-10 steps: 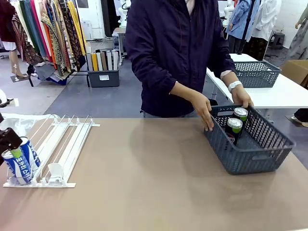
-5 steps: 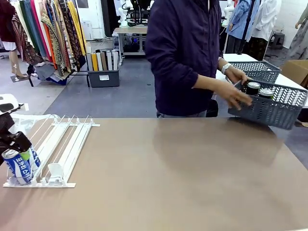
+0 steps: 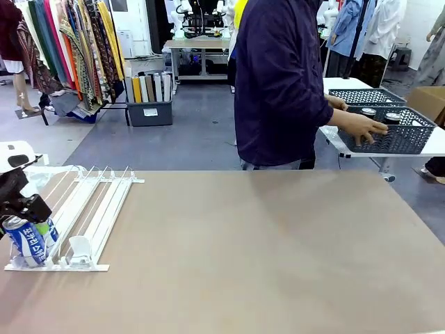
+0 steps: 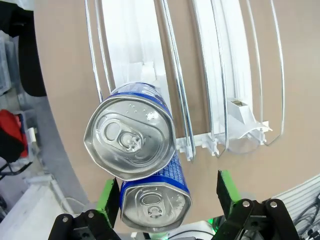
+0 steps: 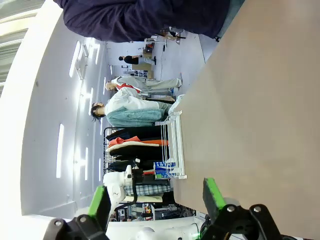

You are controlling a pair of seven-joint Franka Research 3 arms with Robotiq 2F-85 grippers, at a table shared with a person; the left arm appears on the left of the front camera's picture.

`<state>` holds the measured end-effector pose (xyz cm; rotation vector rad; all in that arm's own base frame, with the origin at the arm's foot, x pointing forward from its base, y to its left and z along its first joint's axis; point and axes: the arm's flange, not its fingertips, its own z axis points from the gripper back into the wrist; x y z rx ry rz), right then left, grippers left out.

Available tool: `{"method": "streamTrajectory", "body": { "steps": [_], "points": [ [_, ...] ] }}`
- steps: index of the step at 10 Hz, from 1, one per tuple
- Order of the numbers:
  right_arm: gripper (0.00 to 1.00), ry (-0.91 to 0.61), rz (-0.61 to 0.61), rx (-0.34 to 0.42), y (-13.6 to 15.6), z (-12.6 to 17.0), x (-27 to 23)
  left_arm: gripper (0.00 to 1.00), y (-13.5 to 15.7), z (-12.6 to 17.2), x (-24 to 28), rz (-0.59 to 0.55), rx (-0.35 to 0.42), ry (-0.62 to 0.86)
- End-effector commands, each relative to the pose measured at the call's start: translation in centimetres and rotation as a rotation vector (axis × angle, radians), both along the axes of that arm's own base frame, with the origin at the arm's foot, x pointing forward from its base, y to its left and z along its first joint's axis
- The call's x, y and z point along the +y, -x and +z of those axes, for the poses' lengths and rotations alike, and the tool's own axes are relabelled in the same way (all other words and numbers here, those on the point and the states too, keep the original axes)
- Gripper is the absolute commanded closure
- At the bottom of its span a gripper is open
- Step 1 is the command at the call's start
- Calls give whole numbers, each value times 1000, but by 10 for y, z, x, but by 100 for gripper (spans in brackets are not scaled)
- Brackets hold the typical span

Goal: Retrieve and store the cans from the dispenser.
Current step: Pick up one can from the Automatic Can Dispenser and place it in the middle of the table.

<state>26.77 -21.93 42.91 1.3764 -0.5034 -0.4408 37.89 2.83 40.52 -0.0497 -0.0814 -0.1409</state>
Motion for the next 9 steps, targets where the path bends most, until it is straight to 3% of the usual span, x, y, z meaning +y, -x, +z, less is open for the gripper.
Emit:
{"method": "streamTrajectory", "body": {
  "steps": [1,2,3,9],
  "points": [
    [0,-8,1,-2,0,3,0,27,33,-20,-3,28,2,-33],
    [0,-8,1,-2,0,3,0,86,33,-20,-2,22,10,-35],
    [0,-8,1,-2,0,3,0,100,33,-20,-3,16,21,-40],
    [0,-8,1,-2,0,3,0,100,32,-15,-3,9,22,-53]
  ]
}}
